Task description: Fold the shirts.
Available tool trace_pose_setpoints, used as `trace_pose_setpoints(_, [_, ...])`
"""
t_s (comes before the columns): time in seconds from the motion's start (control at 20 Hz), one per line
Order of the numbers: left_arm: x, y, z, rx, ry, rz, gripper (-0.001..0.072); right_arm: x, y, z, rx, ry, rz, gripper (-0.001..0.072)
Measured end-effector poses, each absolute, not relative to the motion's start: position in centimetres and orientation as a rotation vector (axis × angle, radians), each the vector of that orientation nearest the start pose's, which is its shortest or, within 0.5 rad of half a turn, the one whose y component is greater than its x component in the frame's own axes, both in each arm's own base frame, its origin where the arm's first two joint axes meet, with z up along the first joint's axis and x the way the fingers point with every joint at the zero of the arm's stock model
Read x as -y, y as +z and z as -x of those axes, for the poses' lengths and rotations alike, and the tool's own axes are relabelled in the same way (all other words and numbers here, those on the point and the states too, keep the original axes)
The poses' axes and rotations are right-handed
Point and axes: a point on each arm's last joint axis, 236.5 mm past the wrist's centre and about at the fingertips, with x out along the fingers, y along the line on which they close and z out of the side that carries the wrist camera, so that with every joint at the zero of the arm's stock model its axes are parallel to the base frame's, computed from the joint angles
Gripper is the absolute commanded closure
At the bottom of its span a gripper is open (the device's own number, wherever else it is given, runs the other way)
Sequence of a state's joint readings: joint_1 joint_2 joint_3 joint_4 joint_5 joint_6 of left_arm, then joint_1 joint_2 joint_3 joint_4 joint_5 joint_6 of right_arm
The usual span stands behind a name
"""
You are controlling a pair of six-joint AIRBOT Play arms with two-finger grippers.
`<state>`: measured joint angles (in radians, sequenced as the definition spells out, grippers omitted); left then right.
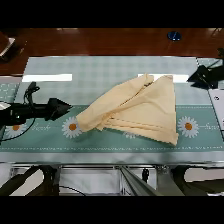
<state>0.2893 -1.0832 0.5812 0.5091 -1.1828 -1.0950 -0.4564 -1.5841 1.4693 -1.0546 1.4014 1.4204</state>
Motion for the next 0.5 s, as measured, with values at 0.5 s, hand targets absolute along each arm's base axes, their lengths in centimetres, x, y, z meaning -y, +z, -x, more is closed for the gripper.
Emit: trace_pose_setpoints(0.5, [14.9, -5.6, -23.2, -1.385, -0.504, 0.944, 0.0202, 4.6, -7.0, -27.4, -1.414, -0.060, -0.789, 0.0299])
